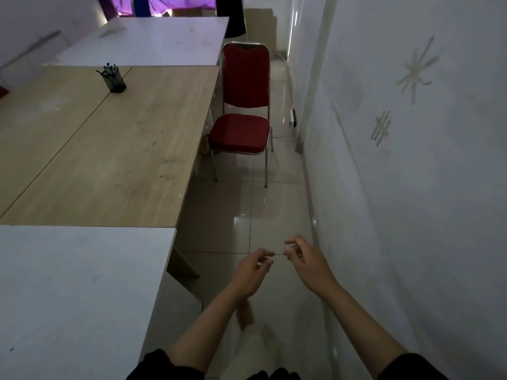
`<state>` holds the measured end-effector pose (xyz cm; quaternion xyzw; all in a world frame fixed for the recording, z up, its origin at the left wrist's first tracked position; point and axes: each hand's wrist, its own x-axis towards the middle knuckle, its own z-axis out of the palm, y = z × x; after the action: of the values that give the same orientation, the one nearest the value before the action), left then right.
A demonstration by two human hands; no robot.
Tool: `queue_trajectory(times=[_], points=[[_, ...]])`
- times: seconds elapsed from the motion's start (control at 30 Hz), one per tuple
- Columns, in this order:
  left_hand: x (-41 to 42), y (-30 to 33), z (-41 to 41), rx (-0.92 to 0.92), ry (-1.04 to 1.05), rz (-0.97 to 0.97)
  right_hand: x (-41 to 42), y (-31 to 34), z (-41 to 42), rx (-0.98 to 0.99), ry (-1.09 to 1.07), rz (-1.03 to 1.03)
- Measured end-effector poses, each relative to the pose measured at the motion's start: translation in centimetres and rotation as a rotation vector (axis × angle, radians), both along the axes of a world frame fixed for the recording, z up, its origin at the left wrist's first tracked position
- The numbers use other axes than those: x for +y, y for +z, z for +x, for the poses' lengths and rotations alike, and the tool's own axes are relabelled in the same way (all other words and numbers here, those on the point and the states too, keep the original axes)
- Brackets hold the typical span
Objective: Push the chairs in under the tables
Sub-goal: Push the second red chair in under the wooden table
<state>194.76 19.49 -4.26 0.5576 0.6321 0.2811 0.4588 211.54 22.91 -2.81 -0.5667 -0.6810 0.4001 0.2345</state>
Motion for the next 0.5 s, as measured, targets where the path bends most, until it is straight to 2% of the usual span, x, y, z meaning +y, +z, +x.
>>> queue_trajectory(times=[0.2,0.37,0.5], points=[[11.8,-0.6,-2.8,0.007,0.027,0.006,11.7,-0.5,-2.6,-0.005,0.018,-0.009],[23.1,0.0,-5.4,0.033,-0.023,-0.022,22.4,-1.0,-4.2,-0.005,-0.065,-0.001],[31.3,-0.6,-7.8,0.157,-0.016,-0.034,28.9,-1.2,-5.3,0.038,-0.125,-0.01]])
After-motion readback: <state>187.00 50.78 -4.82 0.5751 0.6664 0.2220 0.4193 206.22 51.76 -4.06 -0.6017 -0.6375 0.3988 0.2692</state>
